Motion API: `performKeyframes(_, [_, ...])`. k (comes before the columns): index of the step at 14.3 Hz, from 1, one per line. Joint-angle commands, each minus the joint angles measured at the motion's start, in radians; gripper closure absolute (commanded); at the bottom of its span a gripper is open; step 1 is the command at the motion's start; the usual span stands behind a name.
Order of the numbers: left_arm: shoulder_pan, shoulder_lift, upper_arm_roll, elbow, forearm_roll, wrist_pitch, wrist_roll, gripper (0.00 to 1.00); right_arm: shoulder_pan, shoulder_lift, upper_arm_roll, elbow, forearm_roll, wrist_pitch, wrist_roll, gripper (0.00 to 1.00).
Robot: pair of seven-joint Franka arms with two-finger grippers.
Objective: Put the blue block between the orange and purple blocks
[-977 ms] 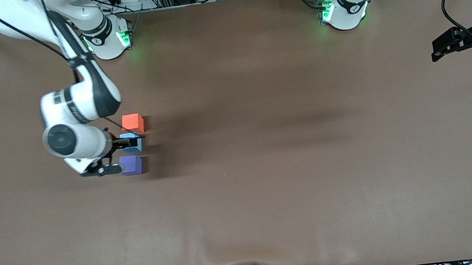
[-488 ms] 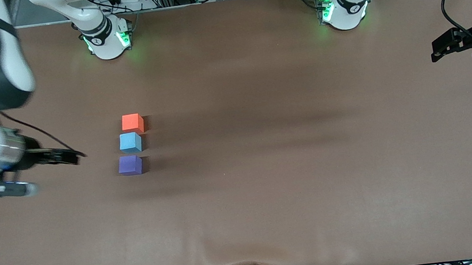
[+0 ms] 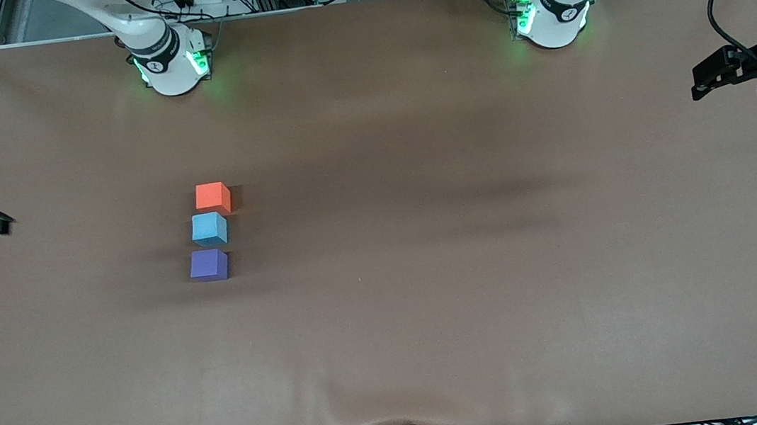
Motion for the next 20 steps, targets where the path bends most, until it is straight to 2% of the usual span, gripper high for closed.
performKeyframes(1, [0.005,0.005,-0.001,0.01,-0.011,-0.005,0.006,0.0,0.0,-0.12,0.021,-0.06,-0.013,-0.053,-0.004,0.0])
performKeyframes(3, [0.008,0.005,-0.001,0.01,-0.011,-0.005,0.008,0.0,0.041,-0.197,0.025,-0.17,-0.017,-0.003,0.021,0.0])
performKeyframes(5, [0.008,0.005,-0.001,0.01,-0.011,-0.005,0.008,0.0,0.077,-0.327,0.017,-0.375,-0.02,0.144,0.023,0.0])
performKeyframes(7, [0.008,0.005,-0.001,0.01,-0.011,-0.005,0.008,0.0,0.078,-0.374,0.018,-0.437,-0.022,0.124,-0.017,0.0])
performKeyframes(8, [0.008,0.005,-0.001,0.01,-0.011,-0.005,0.008,0.0,0.08,-0.372,0.024,-0.433,-0.025,0.117,-0.018,0.0])
performKeyframes(11, [0.008,0.005,-0.001,0.01,-0.009,-0.005,0.006,0.0,0.101,-0.323,0.026,-0.337,-0.106,0.134,-0.017,0.0])
performKeyframes(13, [0.008,0.005,-0.001,0.012,-0.008,-0.005,0.006,0.0,0.095,-0.286,0.021,-0.284,-0.102,0.131,-0.015,0.0])
performKeyframes(20, [0.008,0.005,-0.001,0.012,-0.006,-0.005,0.008,0.0,0.101,-0.285,0.021,-0.287,-0.092,0.128,-0.005,0.0])
